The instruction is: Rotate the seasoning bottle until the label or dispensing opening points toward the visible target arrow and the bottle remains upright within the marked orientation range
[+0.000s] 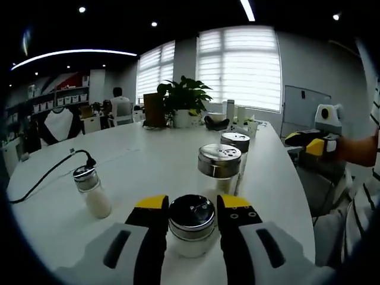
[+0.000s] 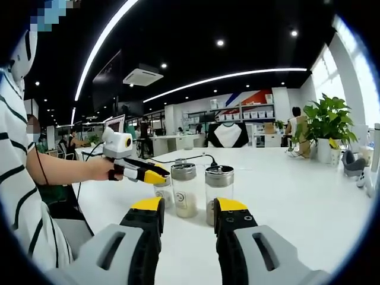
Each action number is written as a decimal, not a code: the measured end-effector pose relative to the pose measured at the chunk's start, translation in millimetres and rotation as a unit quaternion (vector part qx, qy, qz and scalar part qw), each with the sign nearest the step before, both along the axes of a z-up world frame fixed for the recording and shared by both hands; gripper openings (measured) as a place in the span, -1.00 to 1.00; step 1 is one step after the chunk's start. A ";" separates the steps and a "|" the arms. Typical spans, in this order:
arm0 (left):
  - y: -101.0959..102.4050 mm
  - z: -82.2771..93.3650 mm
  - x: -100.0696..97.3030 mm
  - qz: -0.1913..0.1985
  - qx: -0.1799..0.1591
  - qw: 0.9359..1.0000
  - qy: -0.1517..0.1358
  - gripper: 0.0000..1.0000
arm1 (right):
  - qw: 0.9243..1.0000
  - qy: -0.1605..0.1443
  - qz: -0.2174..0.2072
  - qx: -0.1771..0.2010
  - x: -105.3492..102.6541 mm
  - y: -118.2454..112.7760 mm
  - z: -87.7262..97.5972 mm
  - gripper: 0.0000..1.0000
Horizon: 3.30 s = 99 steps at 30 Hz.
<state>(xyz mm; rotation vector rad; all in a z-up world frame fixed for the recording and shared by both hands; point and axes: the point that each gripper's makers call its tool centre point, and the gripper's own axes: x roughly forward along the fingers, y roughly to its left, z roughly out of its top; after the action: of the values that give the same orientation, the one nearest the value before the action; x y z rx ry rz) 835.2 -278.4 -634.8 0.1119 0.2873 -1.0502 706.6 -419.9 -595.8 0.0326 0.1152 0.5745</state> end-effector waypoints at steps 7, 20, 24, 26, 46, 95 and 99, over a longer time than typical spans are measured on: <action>-1.6 -1.0 -1.0 -0.015 0.007 1.000 0.002 -0.35 | 1.000 -0.001 0.001 0.001 1.0 0.8 0.7 -0.36; -2.1 -1.1 -1.0 -0.062 -0.004 0.998 -0.003 -0.36 | 1.000 -0.001 0.002 0.000 -0.3 1.6 0.7 -0.36; -2.9 0.3 -2.2 -0.084 -0.016 0.996 -0.007 -0.36 | 1.000 -0.001 0.001 0.000 -1.1 1.4 0.6 -0.36; -3.4 0.4 -2.4 -0.088 -0.015 0.996 -0.009 -0.36 | 1.000 -0.001 0.000 0.000 -1.6 1.0 0.1 -0.36; -2.6 16.7 -3.2 -0.012 -0.039 0.999 -0.002 -0.24 | 1.000 -0.002 0.000 -0.001 1.1 0.5 1.5 -0.36; -2.9 -3.9 1.2 -0.023 -0.010 1.000 0.017 -0.34 | 1.000 0.000 -0.005 0.002 -0.4 -2.2 -0.3 -0.36; -3.2 -3.9 1.3 -0.032 -0.012 0.999 0.017 -0.34 | 1.000 -0.002 -0.005 0.003 -0.2 -2.1 0.5 -0.36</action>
<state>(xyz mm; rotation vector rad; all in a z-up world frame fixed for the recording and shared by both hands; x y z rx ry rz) 836.5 -281.6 -638.7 0.0817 0.3024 -1.1189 706.4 -422.0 -595.3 0.0383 0.1103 0.5657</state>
